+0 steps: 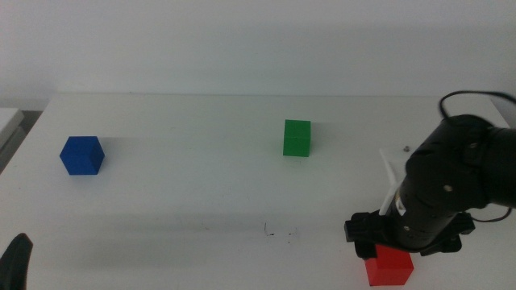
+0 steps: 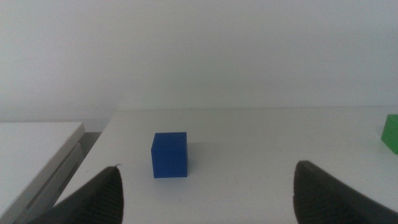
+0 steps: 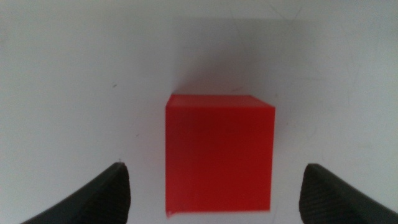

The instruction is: Stack red cubes first, then green, then blue cubes in a specific spot.

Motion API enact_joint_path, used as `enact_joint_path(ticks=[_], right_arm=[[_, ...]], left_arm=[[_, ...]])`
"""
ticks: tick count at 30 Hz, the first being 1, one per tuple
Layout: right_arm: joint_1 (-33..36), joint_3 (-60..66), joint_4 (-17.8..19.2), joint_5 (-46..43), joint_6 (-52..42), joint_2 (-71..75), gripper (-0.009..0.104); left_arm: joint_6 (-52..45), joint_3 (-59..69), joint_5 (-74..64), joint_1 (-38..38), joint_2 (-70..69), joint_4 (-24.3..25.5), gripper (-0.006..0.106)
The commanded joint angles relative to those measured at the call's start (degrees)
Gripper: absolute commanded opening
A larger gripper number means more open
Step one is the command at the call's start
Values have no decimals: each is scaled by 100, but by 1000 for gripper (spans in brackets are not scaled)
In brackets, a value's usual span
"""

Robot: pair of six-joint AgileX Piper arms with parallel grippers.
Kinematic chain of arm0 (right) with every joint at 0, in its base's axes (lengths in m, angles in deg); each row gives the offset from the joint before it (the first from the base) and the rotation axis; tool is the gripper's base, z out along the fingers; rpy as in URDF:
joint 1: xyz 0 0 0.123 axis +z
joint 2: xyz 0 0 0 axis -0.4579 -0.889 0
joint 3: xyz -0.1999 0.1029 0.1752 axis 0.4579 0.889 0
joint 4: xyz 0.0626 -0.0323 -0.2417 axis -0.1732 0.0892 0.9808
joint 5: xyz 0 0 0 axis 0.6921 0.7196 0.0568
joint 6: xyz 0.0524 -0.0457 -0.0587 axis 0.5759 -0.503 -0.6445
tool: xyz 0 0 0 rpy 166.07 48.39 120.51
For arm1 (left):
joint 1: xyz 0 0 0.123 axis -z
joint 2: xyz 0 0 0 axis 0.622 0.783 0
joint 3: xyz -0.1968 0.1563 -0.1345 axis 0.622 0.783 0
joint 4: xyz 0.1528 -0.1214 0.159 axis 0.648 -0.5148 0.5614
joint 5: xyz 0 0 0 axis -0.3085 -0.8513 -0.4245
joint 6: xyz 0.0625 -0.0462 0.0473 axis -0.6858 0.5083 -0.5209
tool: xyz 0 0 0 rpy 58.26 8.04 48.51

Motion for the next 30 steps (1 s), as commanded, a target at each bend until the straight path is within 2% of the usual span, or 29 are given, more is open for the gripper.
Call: enact_joint_path(ticks=[1, 9, 13, 15, 20, 22, 26, 30], right_arm=[[-3, 23, 169, -104, 102, -141, 93], [-177, 306, 230, -775, 336, -518, 92], [-177, 306, 230, -859, 336, -752, 82], [-177, 306, 230, -873, 336, -806, 68], [-135, 205, 230, -629, 510, -686, 9], [-10, -51, 345, -211, 441, -529, -1], [278, -1213, 639, 460, 413, -505, 2], [550, -2631, 544, 929, 87, -1179, 3]], left_arm=[[40, -2, 63, 1, -20, 5, 94], [40, -2, 63, 1, -20, 5, 94], [40, -2, 63, 1, -20, 5, 94], [40, -2, 63, 1, -20, 5, 94], [40, -2, 63, 1, -20, 5, 94], [40, -2, 63, 1, -20, 5, 94], [40, -2, 63, 1, -20, 5, 94], [40, -2, 63, 1, -20, 5, 94]])
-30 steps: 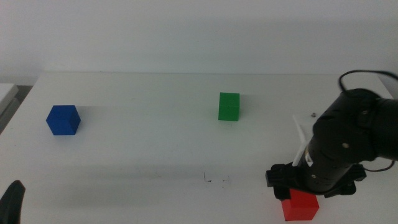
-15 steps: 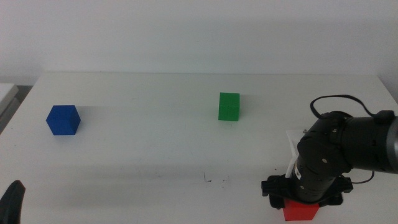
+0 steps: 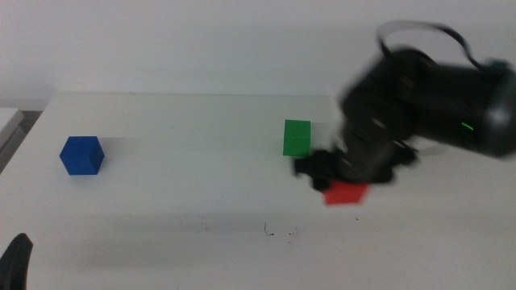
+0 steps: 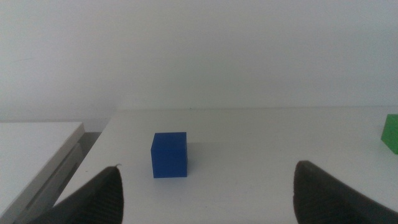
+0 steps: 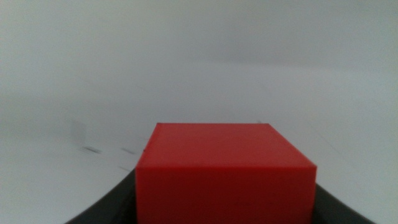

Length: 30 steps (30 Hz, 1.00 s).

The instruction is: Stack red cubes first, then green, then blue cubes in a specific spot.

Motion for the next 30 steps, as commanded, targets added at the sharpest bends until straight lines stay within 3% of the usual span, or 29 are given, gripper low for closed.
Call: enact_joint_path(ticks=[1, 9, 21, 30], right_arm=[[169, -825, -35, 440, -230, -474, 3], [263, -2529, -307, 577, -207, -1960, 4], [315, -2552, -629, 611, 352, -2528, 4], [315, -2552, -641, 791, 352, -2727, 4]], left_arm=[[40, -2, 63, 1, -20, 5, 94], [40, -2, 63, 1, -20, 5, 94], [40, -2, 63, 1, -20, 5, 94], [40, -2, 63, 1, -20, 5, 94]])
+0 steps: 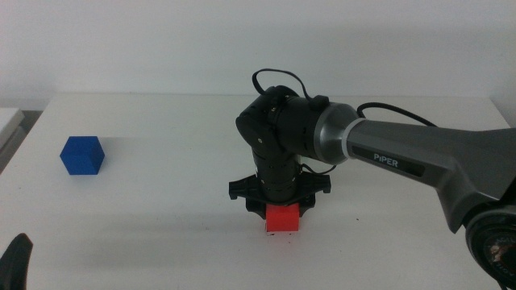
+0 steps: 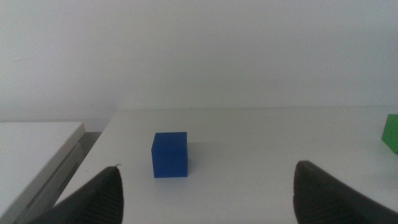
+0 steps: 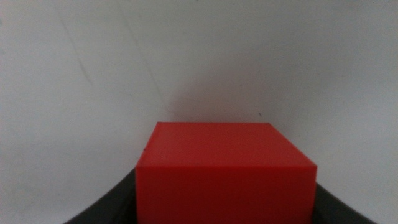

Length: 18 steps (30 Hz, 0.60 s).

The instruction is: Stack red cubes first, then green, then blue cubes in a specific spot.

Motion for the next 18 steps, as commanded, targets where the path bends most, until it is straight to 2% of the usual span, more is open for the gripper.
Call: enact_joint_path(ticks=[1, 18], right_arm=[[9, -55, 25, 86, 21, -41, 4], [9, -55, 22, 160, 355, -225, 4]], left_arm=[[40, -2, 63, 1, -20, 5, 94], [40, -2, 63, 1, -20, 5, 94]])
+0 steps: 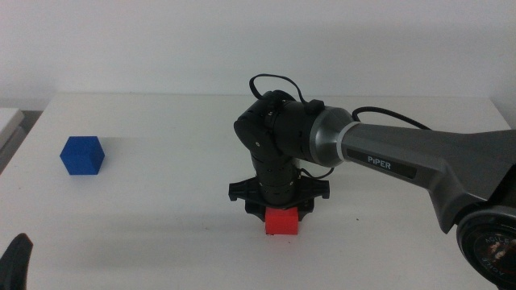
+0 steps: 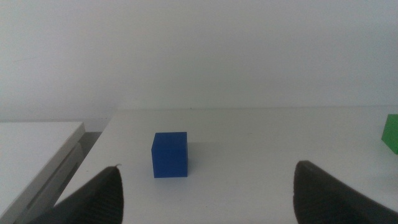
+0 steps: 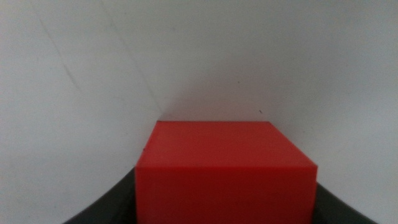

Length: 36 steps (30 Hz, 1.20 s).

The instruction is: Stack red cubes first, then green, then blue cubes in a specific spot.

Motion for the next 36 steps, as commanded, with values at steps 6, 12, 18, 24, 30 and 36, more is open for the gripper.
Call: enact_joint_path(ticks=[6, 12, 18, 24, 30, 36], right_arm=[[9, -1, 40, -43, -540, -68, 14], [9, -1, 40, -43, -211, -68, 38], [9, -1, -23, -43, -108, -68, 90], [182, -1, -70, 243, -334, 234, 93], [586, 38, 456, 313, -698, 1432, 93], [678, 388, 943, 313, -752, 2512, 93]], left_arm=[[40, -2, 63, 1, -20, 5, 94], [40, -2, 63, 1, -20, 5, 94], [40, -2, 63, 1, -20, 5, 94], [40, -2, 63, 1, -20, 5, 94], [40, -2, 63, 1, -20, 5, 94], [40, -2, 63, 1, -20, 5, 94]])
